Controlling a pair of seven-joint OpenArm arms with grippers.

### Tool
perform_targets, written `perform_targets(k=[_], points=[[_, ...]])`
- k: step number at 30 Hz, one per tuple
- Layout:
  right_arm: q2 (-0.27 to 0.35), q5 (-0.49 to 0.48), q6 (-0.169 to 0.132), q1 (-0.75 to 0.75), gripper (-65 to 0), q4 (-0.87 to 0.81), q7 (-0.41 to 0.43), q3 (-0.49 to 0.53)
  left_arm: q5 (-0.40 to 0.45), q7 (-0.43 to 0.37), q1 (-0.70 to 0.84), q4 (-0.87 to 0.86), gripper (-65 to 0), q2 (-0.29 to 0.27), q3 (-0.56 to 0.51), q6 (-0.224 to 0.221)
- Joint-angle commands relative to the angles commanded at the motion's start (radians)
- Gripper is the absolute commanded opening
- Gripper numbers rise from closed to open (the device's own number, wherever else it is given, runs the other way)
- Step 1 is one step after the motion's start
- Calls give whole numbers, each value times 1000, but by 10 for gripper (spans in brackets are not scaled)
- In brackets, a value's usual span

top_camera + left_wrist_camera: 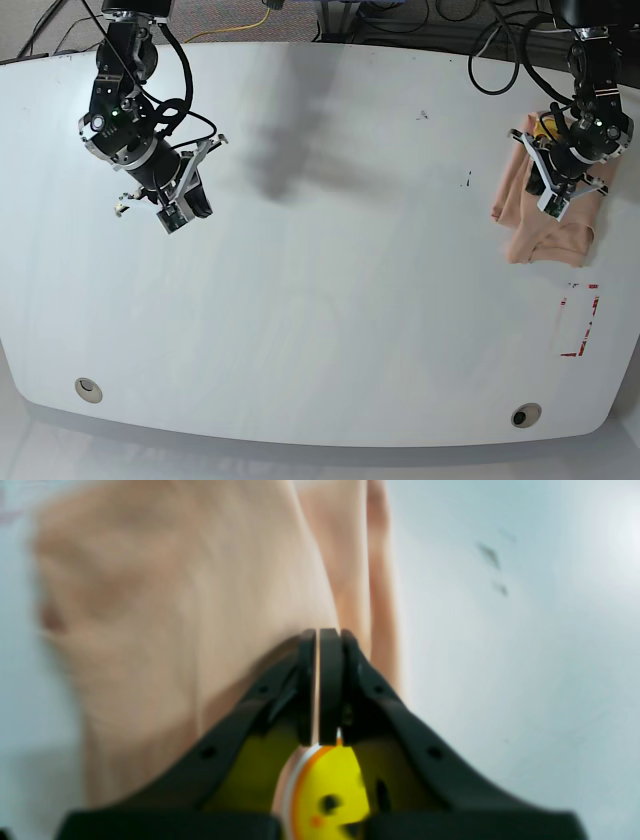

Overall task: Layout the t-shirt on the table in an organized manner, then fold the t-shirt properly
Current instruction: 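Carry the bundle with the left gripper to the table edge and release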

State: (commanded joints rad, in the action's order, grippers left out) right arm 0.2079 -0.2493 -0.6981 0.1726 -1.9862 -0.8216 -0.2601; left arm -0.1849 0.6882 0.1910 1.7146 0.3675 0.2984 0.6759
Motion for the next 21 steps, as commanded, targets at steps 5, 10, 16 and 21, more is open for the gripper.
perform_targets(k=[5,10,16,21], points=[[0,0,0,0,-645,-3,0,0,2,61,-32,94,-650,-41,-5,-2],[3,0,0,0,-645,-3,0,2,43,100,-106,72,-650,-101,-5,-2],[2,0,0,0,-645,-2,0,2,117,97,-198,-61,-650,-178,-11,-2],[0,0,0,0,-645,-2,0,2,146,43,-256,-206,-650,-189,-12,-2]])
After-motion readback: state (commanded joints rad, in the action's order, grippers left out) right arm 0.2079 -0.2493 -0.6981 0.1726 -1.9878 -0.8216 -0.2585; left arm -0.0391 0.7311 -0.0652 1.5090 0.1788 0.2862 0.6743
